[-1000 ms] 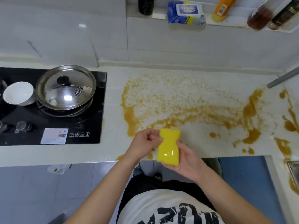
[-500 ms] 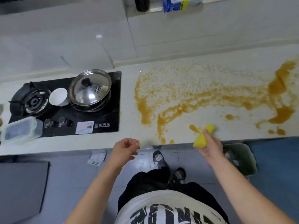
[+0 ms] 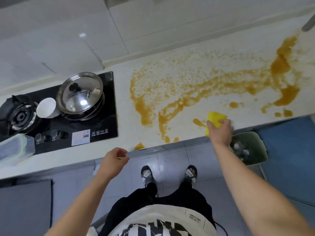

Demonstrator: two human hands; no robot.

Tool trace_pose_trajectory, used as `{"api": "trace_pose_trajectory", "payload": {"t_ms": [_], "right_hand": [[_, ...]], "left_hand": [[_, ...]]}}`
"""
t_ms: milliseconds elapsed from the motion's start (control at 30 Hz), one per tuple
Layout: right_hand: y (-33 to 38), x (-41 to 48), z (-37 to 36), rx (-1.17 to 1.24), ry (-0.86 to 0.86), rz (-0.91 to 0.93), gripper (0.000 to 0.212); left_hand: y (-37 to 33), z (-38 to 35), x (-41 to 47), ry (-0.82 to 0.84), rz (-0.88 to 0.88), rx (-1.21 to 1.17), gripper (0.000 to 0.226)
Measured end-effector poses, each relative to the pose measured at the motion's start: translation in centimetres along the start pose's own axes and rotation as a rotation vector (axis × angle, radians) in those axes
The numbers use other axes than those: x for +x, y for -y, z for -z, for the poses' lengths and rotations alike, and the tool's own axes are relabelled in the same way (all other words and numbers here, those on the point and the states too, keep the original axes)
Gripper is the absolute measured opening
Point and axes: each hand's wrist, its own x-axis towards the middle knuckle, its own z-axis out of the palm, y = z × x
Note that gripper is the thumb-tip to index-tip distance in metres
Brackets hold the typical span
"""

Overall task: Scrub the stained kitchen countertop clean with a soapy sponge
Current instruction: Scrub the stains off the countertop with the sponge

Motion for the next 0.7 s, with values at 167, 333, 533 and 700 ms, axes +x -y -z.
{"api": "trace_pose_trajectory", "payload": {"t_ms": [167,333,533,700], "right_hand": [[2.7,-7.9,-7.6,-0.171,0.091,0.213,0.054],[6.0,-14.8,-14.8,-0.339,0.266,0.528,0.055],[5.1,-8.7,-11.7,-0.232,-0.094,0.242,0.051],[4.7,-12.1,-15.1,-0.301,-0.144,0.356,0.052]], "left_hand": [[2.9,1.9,4.2,0.036,-0.108,0.352,0.035],[6.3,4.0,7.9,0.127,-0.152,0.653,0.031],[10.3,4.8,11.8,0.194,-0.226,0.703,0.032],[11.3,4.5,13.3,0.16,-0.222,0.563,0.035]]}}
